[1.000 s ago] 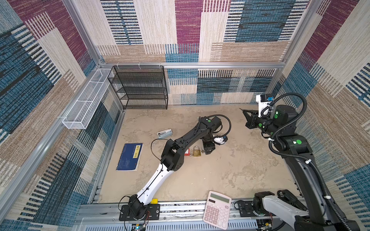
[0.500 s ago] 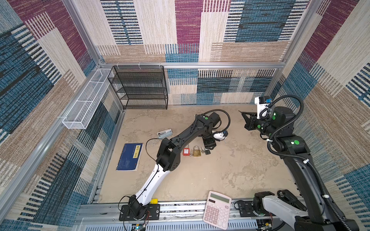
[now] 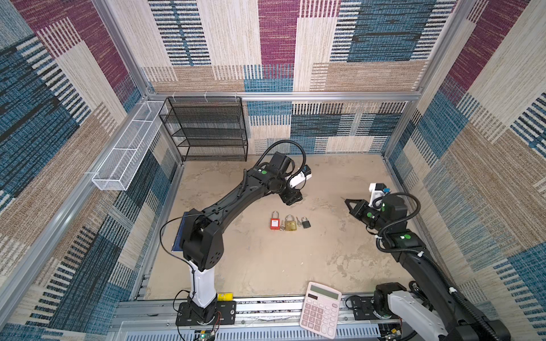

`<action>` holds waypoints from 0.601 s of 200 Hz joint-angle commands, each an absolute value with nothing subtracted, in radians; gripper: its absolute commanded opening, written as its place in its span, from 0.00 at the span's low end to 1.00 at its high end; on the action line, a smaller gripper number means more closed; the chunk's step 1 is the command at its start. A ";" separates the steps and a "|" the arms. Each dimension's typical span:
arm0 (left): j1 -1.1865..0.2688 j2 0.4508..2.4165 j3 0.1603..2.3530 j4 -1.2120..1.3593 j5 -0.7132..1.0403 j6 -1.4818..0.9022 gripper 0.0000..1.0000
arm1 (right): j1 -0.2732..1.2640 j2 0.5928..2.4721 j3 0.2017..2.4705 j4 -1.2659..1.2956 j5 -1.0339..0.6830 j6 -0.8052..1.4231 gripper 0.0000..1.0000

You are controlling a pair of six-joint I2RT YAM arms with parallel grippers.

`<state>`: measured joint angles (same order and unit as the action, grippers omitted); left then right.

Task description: Lock with the key

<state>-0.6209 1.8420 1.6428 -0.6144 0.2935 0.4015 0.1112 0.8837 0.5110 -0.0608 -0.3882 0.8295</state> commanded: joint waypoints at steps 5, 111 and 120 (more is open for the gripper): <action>-0.590 1.726 1.475 -0.388 0.341 0.271 0.70 | 0.159 0.825 0.398 0.161 -0.377 1.156 0.00; -0.558 1.556 1.265 -0.366 0.317 0.200 0.71 | 0.402 0.933 0.174 0.461 -0.056 1.591 0.00; -0.558 1.552 1.257 -0.368 0.314 0.197 0.71 | 0.417 0.960 0.174 0.481 -0.042 1.608 0.00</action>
